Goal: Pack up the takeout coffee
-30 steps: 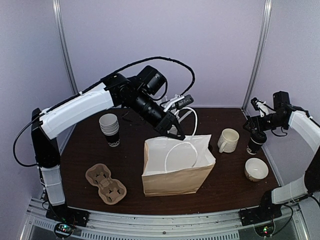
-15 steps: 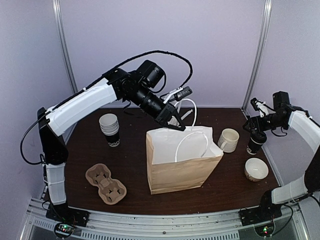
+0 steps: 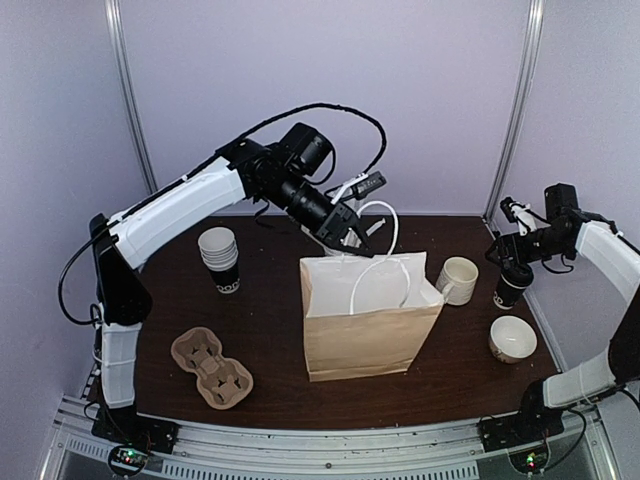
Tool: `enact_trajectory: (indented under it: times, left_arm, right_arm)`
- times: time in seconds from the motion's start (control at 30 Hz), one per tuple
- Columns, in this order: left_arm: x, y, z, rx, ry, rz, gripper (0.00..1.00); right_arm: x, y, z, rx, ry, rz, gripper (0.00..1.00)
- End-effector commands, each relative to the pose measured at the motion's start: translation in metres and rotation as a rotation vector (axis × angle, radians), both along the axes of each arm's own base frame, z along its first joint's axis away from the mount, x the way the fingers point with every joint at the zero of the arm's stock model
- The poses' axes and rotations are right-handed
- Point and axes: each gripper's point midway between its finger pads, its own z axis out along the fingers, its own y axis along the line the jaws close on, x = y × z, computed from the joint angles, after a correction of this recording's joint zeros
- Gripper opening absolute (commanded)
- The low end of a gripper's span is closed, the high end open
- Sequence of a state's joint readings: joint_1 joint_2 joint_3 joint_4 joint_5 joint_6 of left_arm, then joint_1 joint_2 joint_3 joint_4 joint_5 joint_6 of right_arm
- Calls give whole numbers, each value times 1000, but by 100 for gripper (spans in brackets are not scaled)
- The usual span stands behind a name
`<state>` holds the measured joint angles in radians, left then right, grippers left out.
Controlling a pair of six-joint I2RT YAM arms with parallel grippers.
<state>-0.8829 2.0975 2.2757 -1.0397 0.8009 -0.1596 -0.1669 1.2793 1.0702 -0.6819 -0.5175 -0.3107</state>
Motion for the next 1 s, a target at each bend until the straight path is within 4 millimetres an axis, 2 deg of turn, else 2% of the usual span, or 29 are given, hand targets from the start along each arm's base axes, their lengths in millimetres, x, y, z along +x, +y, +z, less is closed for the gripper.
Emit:
enact_trajectory:
  times: [0.0,0.07,0.2,0.27,0.33,0.37,0.43,0.5,0.57,0.63,0.7,0.77,0.8,0.83,0.97]
  left_arm:
    - [20,-2,9,-46,-41,25,23]
    - [25,0,10,-41,-53,43,36]
    - [32,10,19,-17,-123,87,57]
    - [35,22,27,13,-184,126,64]
    - [40,42,36,70,-267,193,68]
    - [48,57,39,119,-332,254,70]
    - [48,89,51,182,-419,336,71]
    - [44,122,55,249,-473,403,71]
    - [36,153,50,322,-492,464,71]
    - [33,186,38,417,-492,563,70]
    - [22,209,15,504,-451,603,62]
    - [-2,220,-16,558,-367,538,53]
    - [-18,226,-40,602,-307,494,46]
    - [-29,231,-56,630,-259,466,38]
    - [-57,243,-107,736,-138,420,15]
  right_arm:
    - [1,0,-4,-1,1,8,87]
    - [1,0,-4,-2,-2,8,87]
    - [0,0,-3,-2,-3,8,87]
    - [0,1,-3,-1,-3,9,87]
    - [0,1,-3,0,-4,11,87]
    - [-1,1,-3,1,-3,11,87]
    - [-1,2,-3,0,-6,16,87]
    - [-1,3,-2,5,-7,19,87]
    - [-1,3,-2,10,-5,22,87]
    - [-1,4,-2,11,-5,26,87]
    - [-1,4,-3,13,-4,29,87]
    - [0,5,-2,15,-4,33,87]
    - [0,5,-3,18,-3,34,87]
    - [0,6,-3,21,-2,36,87]
    - [1,8,-4,31,5,42,87]
